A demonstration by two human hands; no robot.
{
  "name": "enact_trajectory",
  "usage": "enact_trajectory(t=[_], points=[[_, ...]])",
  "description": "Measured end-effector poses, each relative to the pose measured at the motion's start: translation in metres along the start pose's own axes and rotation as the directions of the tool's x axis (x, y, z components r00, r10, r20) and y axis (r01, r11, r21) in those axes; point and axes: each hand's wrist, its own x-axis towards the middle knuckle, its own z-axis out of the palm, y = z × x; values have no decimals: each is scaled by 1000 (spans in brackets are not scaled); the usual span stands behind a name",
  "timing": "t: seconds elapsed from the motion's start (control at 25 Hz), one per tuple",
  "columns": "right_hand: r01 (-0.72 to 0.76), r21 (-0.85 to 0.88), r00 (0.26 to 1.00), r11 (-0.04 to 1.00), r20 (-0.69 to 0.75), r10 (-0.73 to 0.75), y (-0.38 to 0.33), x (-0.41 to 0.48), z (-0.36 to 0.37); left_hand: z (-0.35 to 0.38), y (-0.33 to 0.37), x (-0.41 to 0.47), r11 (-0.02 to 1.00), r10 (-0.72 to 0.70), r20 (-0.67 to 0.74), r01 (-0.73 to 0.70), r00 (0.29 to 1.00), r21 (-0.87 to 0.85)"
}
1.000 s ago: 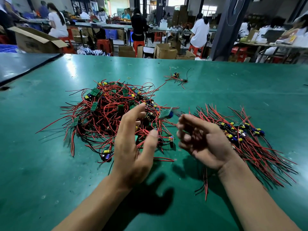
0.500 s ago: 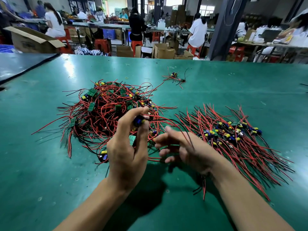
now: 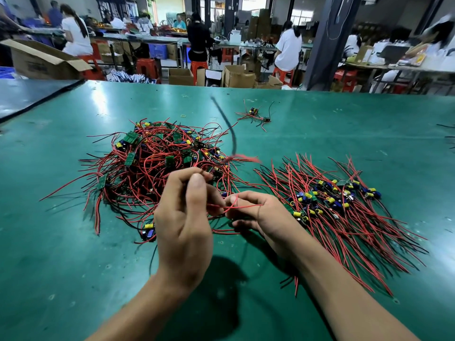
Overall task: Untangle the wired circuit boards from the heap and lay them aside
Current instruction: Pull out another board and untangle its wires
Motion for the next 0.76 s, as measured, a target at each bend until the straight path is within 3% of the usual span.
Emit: enact_trajectory(t=[0.12,0.24,0.36,0.44,0.52,0.64,0.76], points=[[30,-32,999,999,42,-29,1,-2,-4,-3,-1,11,912,-358,-3,349,934,-218],[26,-21,1000,999,12,-26,2,-1,-5,-6,-12,17,705,-661,117,668,741,-239],[32,11,999,999,-26,-31,-2,-1,-5,-7,-22,24,477,-815,258,853,519,-212],[57,-7,998,998,30,-57,-5,-2,-5,-7,-24,24,395,-835,355,907,421,-148],[75,-12,992,997,104,-73,-4,-5,-4,-6,-24,15,427,-819,412,904,400,-27],[44,32,985,999,165,-48,-1,-11,0,-4,-27,2,528,-754,466,849,462,14],[22,5,999,1000,42,-22,-3,-14,0,-7,-30,1,586,-724,472,809,502,38]])
